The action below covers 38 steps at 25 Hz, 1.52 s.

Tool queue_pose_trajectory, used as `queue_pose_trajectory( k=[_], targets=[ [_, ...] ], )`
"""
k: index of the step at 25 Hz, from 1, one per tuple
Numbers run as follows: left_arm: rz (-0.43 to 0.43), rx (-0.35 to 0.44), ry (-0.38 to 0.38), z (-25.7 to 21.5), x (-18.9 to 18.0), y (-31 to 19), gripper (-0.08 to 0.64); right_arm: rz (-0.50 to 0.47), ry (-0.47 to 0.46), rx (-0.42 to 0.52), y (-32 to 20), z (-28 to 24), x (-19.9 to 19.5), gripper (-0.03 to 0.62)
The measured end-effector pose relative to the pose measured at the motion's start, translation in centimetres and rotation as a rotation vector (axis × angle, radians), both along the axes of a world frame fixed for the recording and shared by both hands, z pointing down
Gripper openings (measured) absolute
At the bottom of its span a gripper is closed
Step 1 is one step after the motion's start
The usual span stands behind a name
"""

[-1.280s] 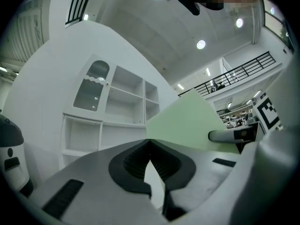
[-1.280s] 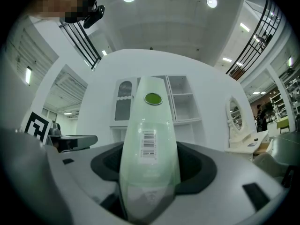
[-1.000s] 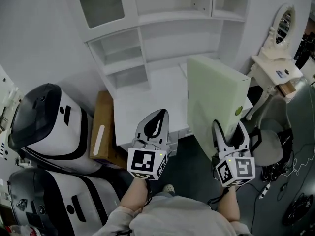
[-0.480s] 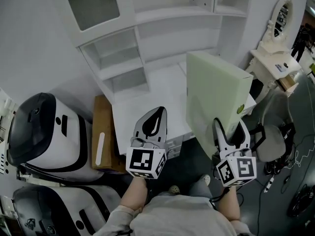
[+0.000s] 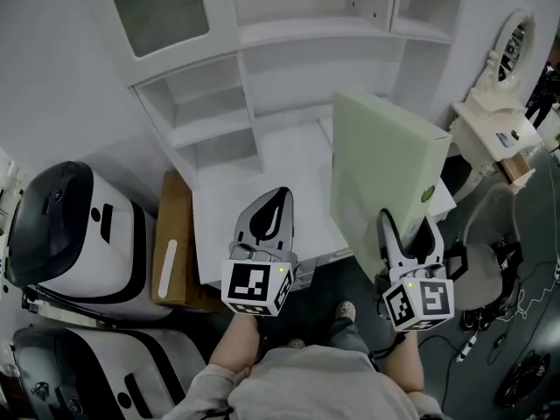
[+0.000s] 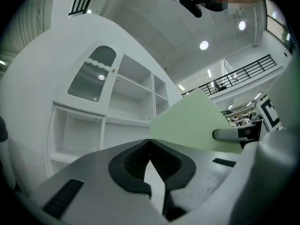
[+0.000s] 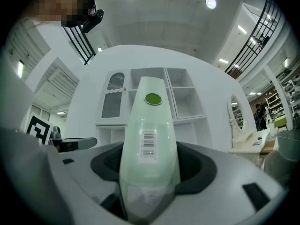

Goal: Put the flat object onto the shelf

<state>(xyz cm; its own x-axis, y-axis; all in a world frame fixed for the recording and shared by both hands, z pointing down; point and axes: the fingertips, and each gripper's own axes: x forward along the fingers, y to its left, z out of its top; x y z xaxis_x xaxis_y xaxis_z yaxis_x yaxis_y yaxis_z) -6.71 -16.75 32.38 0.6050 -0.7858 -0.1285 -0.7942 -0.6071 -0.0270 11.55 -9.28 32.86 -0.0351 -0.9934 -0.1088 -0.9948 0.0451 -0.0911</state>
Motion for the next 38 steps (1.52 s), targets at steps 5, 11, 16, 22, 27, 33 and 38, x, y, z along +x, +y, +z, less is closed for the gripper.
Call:
queue_pose_trajectory(
  k=[5, 11, 16, 22, 27, 33, 38],
  targets=[
    [-0.043, -0.007, 0.005, 0.0, 2.4, -2.3, 0.014, -0.05, 0.009, 0.001, -3.2, -0.4, 2.6, 0.292],
    [-0.102, -0.009, 0.012, 0.0, 4.8, -4.6, 0.014, -0.11, 0.016, 0.006, -6.8, -0.8, 5.3, 0.293],
    [-0.161, -0.005, 0.02, -0.2, 6.6, -6.0, 0.014, -0.176, 0.053, 0.013, -9.4, -1.3, 7.2, 0.293],
    [-0.245, 0.002, 0.024, -0.3, 7.6, -6.9, 0.014, -0.25, 0.151, 0.022, -12.1, -1.8, 8.3, 0.291],
    [-0.314, 0.008, 0.028, -0.5, 7.7, -7.0, 0.014, -0.312, 0.288, 0.065, -13.6, -3.1, 8.6, 0.291],
    [-0.381, 0.018, 0.026, -0.8, 8.1, -6.7, 0.014, -0.359, 0.503, 0.166, -14.5, -5.8, 8.7, 0.29],
    [-0.413, 0.023, 0.019, -0.7, 8.8, -6.1, 0.014, -0.372, 0.801, 0.26, -14.3, -7.6, 8.2, 0.29]
  ],
)
